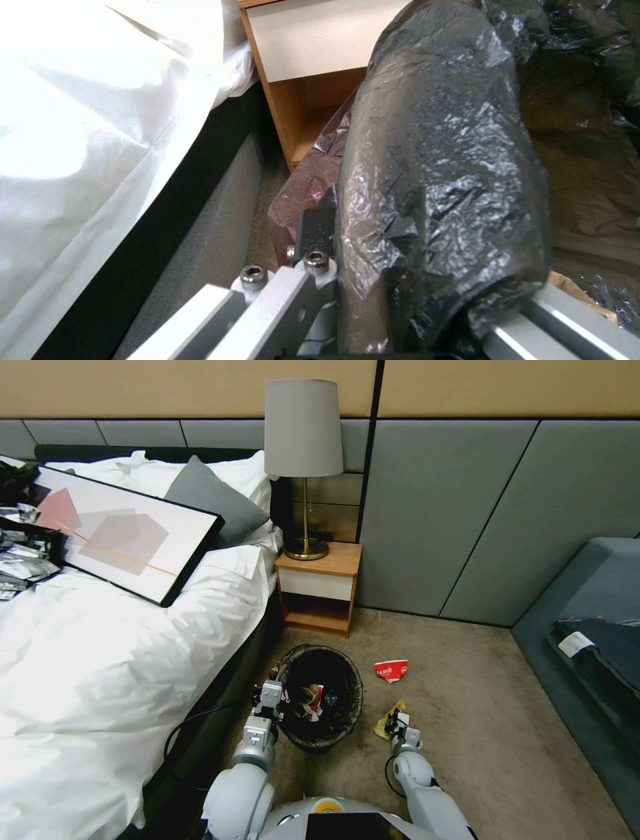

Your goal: Pick up the trash bin, then pick up the garbage from the floor and place it into the trash bin.

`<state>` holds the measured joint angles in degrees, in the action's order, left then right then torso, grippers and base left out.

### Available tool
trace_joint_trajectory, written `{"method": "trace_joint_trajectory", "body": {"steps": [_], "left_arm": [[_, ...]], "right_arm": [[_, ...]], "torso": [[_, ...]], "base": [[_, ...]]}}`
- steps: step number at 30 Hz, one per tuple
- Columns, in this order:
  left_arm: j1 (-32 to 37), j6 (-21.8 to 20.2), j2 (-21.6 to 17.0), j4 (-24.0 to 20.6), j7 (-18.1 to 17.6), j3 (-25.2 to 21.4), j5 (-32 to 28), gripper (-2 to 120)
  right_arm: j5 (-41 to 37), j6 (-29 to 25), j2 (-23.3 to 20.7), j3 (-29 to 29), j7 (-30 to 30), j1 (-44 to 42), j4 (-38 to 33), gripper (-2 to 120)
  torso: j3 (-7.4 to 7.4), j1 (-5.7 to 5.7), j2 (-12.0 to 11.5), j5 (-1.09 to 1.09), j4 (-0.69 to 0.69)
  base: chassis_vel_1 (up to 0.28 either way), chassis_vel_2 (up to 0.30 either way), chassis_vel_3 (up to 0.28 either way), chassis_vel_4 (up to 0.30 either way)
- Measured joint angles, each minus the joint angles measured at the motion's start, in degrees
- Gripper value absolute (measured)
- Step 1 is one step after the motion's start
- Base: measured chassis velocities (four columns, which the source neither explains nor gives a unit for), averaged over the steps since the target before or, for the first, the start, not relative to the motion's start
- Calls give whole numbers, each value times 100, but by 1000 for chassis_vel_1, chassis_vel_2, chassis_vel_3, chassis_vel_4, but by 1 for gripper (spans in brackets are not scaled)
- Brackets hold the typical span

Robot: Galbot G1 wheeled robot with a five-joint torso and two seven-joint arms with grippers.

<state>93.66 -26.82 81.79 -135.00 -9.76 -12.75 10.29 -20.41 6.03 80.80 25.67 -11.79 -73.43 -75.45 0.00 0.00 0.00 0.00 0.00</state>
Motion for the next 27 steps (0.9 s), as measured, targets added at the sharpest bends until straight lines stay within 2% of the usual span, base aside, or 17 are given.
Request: {"method": "trace_joint_trajectory", "body": {"steps": [11,16,20,21,23,24,27], "left_arm": [[-17,0,-14,-1,1,12,-8,1],[-15,0,-12,-5,2,9,-11,1],[-10,-1,-10,-4,2,9,-11,1],[-10,-1,-10,-4,2,9,-11,1],[-6,-2,-11,2,2,18,-12,1],[-6,-2,-11,2,2,18,-12,1],[-3,-4,-31,18,3,40,-11,1]], "right_arm": [[151,-186,-26,27,49,-2,52,0],[380,-465,-25,34,40,-55,-216,0],[733,-1454,-30,31,230,-241,-1026,0],[733,-1454,-30,31,230,-241,-1026,0],[783,-1759,-61,22,433,-376,-1696,0],[783,-1759,-61,22,433,-376,-1696,0],[783,-2178,-135,-53,1006,-639,-2923,0]], "torso": [[0,0,0,0,0],[0,0,0,0,0],[0,0,0,2,-2],[0,0,0,2,-2],[-1,0,0,-3,0],[-1,0,0,-3,0],[-1,0,1,-3,1]], "base": [[0,0,0,0],[0,0,0,0],[0,0,0,0],[0,0,0,0],[0,0,0,0],[0,0,0,0],[0,0,0,0]]}}
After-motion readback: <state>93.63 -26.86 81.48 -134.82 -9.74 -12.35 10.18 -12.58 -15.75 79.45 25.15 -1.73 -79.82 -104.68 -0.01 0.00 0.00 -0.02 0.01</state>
